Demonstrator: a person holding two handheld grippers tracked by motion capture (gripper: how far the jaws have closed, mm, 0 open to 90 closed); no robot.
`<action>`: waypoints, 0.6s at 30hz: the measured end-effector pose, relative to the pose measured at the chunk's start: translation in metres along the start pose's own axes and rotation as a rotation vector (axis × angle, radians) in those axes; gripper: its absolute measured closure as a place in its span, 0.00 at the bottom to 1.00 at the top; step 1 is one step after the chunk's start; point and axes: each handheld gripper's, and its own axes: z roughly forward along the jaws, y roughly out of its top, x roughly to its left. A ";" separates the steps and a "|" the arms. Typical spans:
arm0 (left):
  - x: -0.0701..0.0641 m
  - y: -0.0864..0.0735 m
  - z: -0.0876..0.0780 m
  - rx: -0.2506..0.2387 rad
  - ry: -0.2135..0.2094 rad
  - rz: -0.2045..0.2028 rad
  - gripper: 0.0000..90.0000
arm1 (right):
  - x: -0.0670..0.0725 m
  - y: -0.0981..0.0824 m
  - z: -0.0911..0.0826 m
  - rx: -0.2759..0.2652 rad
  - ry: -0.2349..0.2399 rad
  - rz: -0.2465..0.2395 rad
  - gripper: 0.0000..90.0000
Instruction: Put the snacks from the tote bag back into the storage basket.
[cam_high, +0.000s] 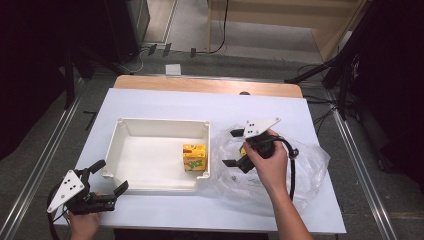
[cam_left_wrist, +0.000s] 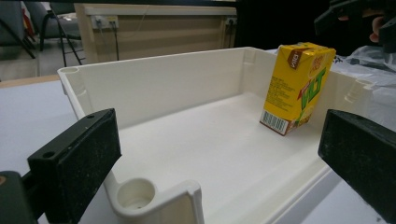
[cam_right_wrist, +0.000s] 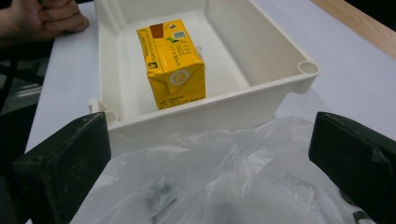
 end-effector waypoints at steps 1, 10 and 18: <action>0.001 0.000 0.000 -0.004 -0.001 -0.005 0.00 | -0.001 -0.005 -0.004 -0.015 0.005 0.018 0.00; 0.003 0.000 -0.003 -0.014 -0.004 -0.021 0.00 | 0.001 -0.019 -0.019 -0.046 -0.043 0.027 0.00; 0.003 0.000 -0.002 -0.013 -0.004 -0.020 0.00 | 0.003 -0.034 -0.031 -0.061 -0.057 0.052 0.00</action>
